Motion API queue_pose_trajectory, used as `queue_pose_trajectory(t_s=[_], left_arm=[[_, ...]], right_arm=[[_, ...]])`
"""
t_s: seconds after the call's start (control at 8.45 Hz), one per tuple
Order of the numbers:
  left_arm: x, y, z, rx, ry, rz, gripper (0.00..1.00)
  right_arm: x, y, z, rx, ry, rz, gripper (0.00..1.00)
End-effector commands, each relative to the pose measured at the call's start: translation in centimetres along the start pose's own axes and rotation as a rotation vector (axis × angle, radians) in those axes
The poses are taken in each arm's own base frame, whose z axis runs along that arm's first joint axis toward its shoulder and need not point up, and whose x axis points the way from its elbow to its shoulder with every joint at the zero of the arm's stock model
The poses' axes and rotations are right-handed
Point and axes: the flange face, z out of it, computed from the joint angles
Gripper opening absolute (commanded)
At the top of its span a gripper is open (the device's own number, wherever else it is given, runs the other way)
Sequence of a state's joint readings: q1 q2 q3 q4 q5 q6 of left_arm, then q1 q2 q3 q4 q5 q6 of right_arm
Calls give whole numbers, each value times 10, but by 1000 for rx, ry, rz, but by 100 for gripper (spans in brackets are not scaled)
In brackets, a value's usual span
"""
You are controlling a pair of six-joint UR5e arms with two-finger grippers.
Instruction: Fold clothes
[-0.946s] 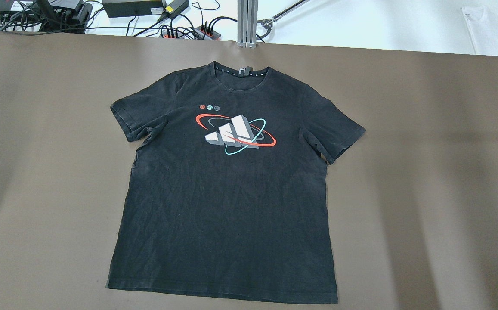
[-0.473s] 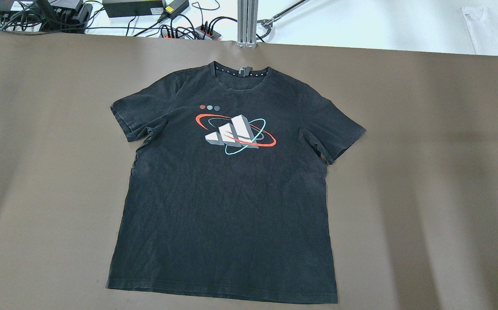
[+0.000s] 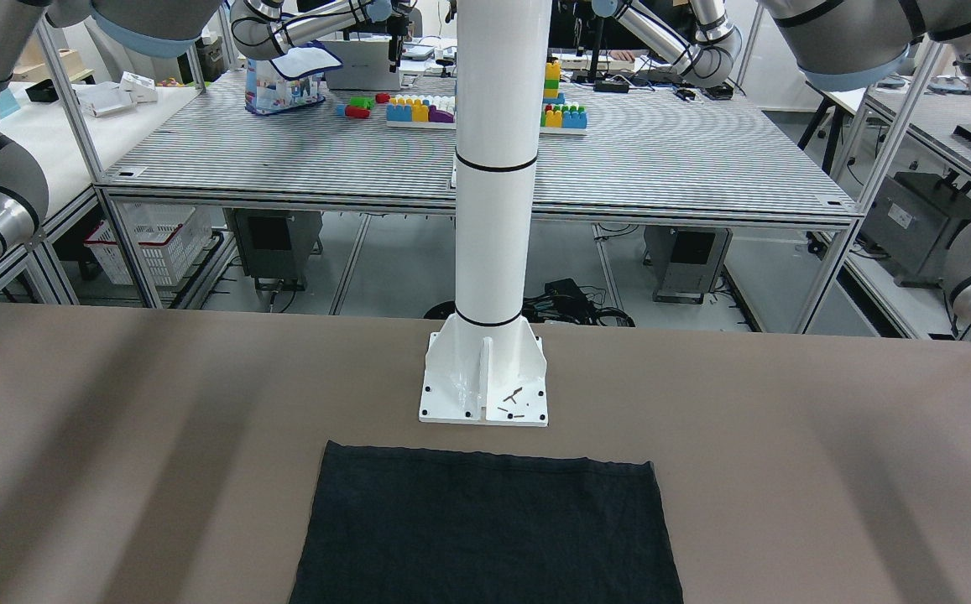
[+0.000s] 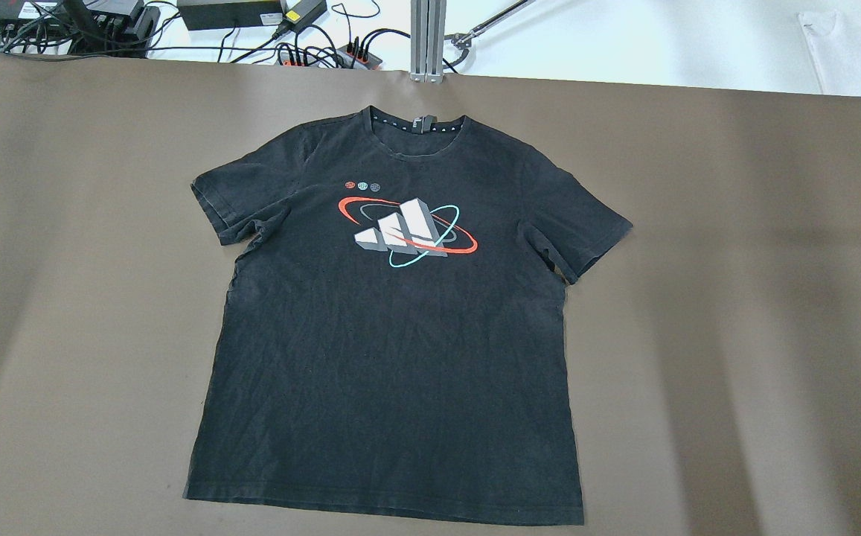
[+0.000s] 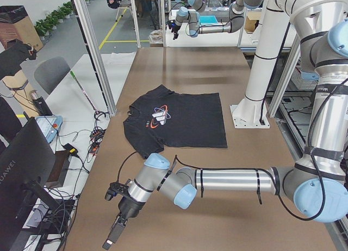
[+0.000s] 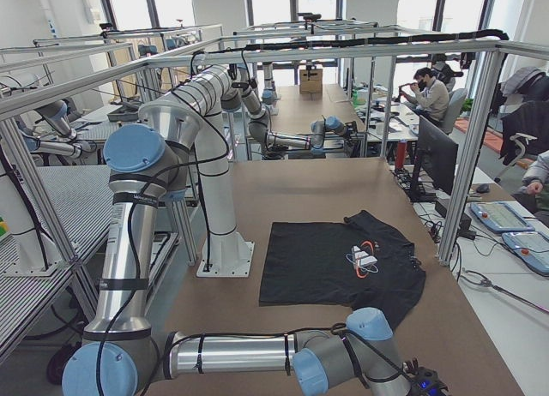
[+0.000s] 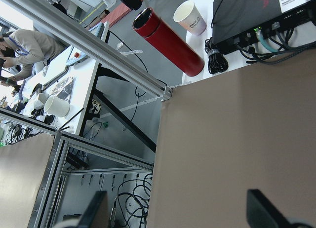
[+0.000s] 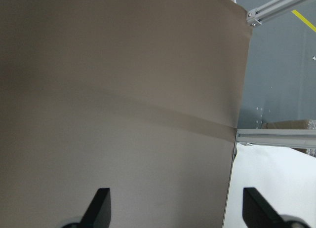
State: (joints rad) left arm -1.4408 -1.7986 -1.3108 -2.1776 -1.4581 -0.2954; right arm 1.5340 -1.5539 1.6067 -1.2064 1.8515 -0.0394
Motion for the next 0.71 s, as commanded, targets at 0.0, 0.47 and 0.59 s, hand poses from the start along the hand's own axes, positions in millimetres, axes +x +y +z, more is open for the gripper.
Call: queue_pose_trajectory(t_s=[0.0,0.47,0.59], left_arm=[[1,-2,1,-1,-1,-17,100],[33,2,2,-12,21,12,100],[35,-2,-3,-4,29,11,100]], right_arm=[[0,-1,-1,7,0,2,94],[0,-1,-1,8,-1,5,94],[0,-1,-1,8,-1,2,94]])
